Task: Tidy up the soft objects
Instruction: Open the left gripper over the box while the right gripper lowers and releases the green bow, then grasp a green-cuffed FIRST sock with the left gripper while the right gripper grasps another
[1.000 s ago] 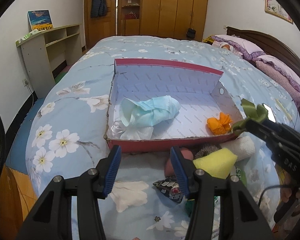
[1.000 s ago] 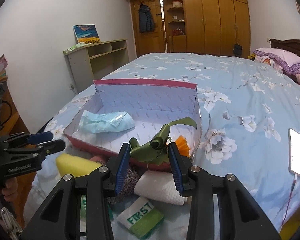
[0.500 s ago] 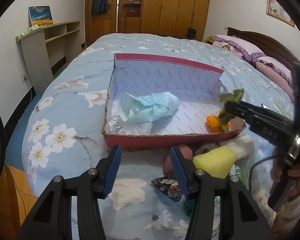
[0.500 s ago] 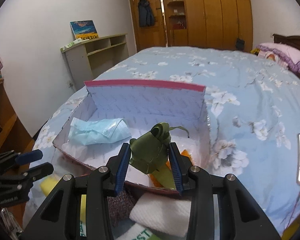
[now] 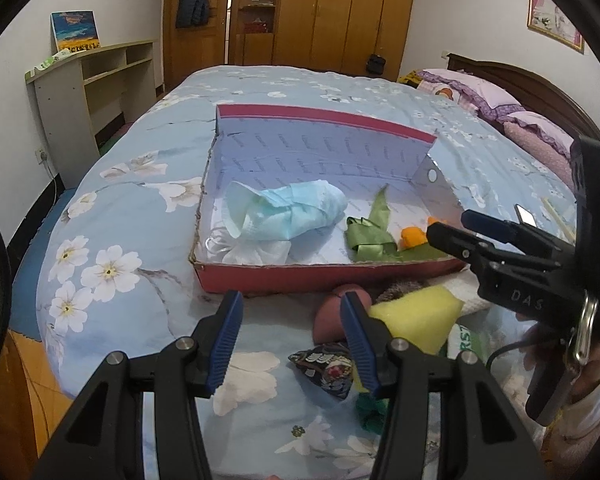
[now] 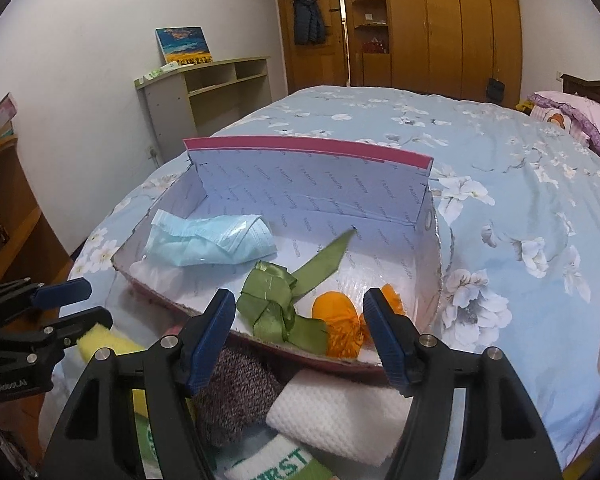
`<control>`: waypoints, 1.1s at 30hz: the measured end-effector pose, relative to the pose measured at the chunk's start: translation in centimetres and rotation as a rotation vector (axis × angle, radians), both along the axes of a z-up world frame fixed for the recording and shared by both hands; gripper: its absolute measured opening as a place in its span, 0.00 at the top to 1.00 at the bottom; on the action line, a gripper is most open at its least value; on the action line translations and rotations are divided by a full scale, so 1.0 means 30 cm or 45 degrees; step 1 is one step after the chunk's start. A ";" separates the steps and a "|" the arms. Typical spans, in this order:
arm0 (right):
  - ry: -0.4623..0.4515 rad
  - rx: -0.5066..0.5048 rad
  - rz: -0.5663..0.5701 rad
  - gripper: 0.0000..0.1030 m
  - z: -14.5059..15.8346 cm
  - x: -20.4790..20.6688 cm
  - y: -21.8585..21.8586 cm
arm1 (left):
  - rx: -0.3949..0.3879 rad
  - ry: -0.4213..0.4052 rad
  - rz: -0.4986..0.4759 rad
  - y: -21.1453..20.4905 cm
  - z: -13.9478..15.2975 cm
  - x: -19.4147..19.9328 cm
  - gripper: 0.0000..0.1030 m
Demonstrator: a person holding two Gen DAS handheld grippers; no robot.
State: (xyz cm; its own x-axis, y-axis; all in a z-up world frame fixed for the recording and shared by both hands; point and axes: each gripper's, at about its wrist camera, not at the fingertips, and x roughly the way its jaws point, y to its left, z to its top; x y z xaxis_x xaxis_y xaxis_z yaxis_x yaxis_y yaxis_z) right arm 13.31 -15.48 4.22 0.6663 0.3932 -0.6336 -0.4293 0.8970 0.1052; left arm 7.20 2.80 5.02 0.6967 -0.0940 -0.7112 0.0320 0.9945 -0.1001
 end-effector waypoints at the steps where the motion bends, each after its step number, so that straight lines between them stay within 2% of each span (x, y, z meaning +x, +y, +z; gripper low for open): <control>1: 0.000 -0.001 -0.005 0.34 0.002 -0.004 -0.005 | -0.008 0.000 -0.009 -0.004 0.002 -0.005 0.48; 10: -0.015 0.031 -0.058 0.34 0.029 -0.065 -0.072 | -0.024 -0.031 -0.050 -0.032 0.033 -0.032 0.47; 16: -0.022 0.043 -0.060 0.34 0.035 -0.116 -0.096 | -0.034 -0.020 -0.018 -0.017 0.030 -0.036 0.47; 25: 0.030 -0.005 -0.016 0.34 -0.023 -0.214 -0.106 | -0.041 -0.011 0.013 0.022 0.019 -0.067 0.47; 33: 0.100 -0.037 -0.005 0.34 -0.100 -0.269 -0.104 | -0.040 -0.031 -0.019 0.004 0.028 -0.105 0.47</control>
